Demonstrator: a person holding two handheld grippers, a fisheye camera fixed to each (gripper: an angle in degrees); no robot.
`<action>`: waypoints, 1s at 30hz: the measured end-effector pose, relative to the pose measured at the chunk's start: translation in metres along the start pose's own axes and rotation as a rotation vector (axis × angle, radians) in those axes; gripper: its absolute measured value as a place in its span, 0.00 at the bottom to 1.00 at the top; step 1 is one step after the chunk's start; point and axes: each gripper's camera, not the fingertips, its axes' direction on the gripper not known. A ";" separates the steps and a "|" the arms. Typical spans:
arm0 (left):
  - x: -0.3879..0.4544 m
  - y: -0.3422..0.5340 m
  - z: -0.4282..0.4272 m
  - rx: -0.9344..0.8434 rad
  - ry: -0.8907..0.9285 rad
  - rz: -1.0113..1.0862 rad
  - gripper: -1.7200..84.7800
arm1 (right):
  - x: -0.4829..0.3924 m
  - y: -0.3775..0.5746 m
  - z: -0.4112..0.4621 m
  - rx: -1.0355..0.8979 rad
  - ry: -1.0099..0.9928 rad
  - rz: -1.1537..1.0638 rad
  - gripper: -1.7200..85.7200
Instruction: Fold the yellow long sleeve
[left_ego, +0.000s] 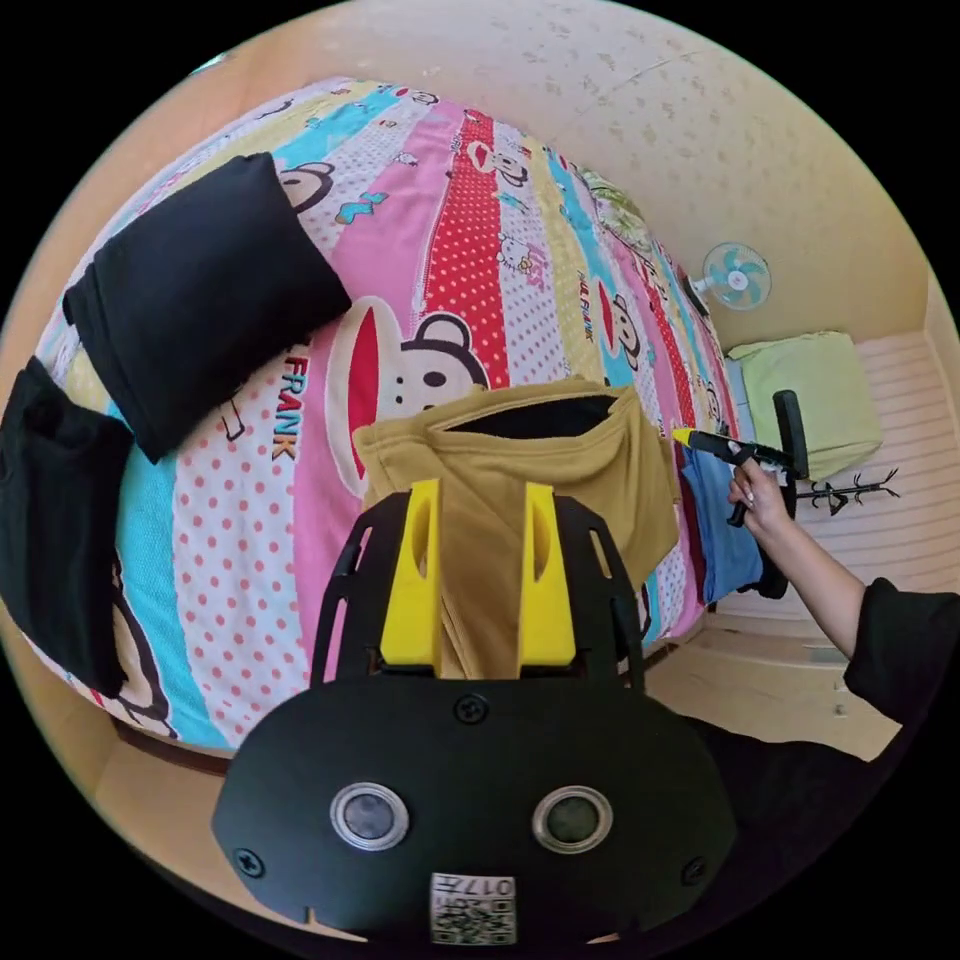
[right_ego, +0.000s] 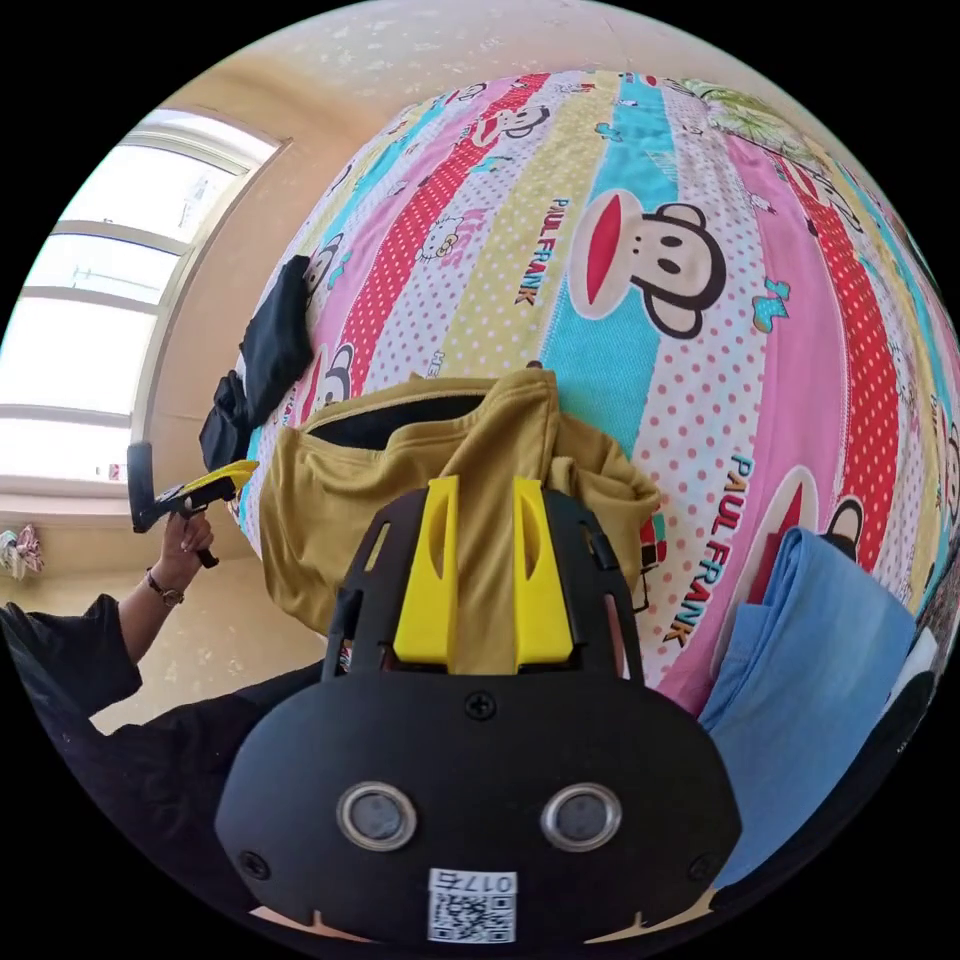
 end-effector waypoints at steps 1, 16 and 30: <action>0.002 -0.022 0.016 -0.027 -0.033 0.033 0.15 | -0.002 -0.007 0.003 0.002 0.002 -0.002 0.11; -0.102 -0.050 0.048 0.045 0.198 -0.339 0.06 | 0.013 -0.044 0.095 -0.132 0.179 0.121 0.04; -0.114 0.146 0.069 0.028 0.228 -0.500 0.21 | -0.137 0.058 0.086 0.020 -0.071 -0.098 0.05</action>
